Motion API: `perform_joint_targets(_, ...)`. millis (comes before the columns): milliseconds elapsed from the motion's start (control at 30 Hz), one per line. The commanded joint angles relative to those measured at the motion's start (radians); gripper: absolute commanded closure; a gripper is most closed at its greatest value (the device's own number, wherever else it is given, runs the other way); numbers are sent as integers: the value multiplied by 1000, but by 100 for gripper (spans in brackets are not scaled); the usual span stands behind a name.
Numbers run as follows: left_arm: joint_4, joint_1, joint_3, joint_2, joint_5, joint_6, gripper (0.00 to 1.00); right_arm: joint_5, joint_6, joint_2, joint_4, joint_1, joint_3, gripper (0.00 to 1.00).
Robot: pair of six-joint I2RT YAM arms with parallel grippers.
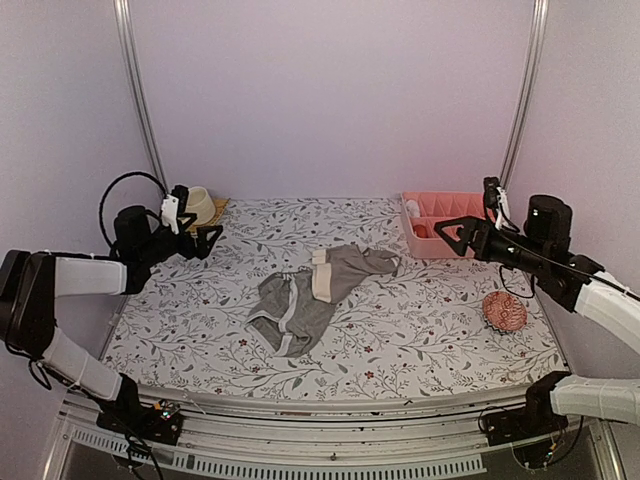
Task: Roll the underwear
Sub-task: Move the underwear to the center of the board.
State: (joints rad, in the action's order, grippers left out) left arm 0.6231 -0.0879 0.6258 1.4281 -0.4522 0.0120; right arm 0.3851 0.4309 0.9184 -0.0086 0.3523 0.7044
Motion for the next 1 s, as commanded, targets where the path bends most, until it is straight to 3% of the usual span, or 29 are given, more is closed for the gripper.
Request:
perform_joint_targets(0, -58, -34, 57, 51, -121, 91, 2, -116, -60, 187, -43, 181, 124, 1)
perform_joint_targets(233, -190, -126, 108, 101, -62, 231, 1, -375, -120, 584, -173, 399, 414, 1)
perform_joint_targets(467, -329, -205, 182, 151, 59, 309, 1, -611, -147, 921, -341, 490, 751, 1)
perform_joint_targets(633, -435, -248, 240, 194, 89, 331, 1, -694, -164, 1108, -440, 491, 966, 1)
perform_joint_targets(800, -526, -252, 273, 205, -71, 344, 2, -702, -178, 1198, -470, 489, 1029, 1)
perform_joint_targets(967, -562, -266, 286, 205, -71, 362, 3, -697, -168, 1235, -462, 473, 1021, 2)
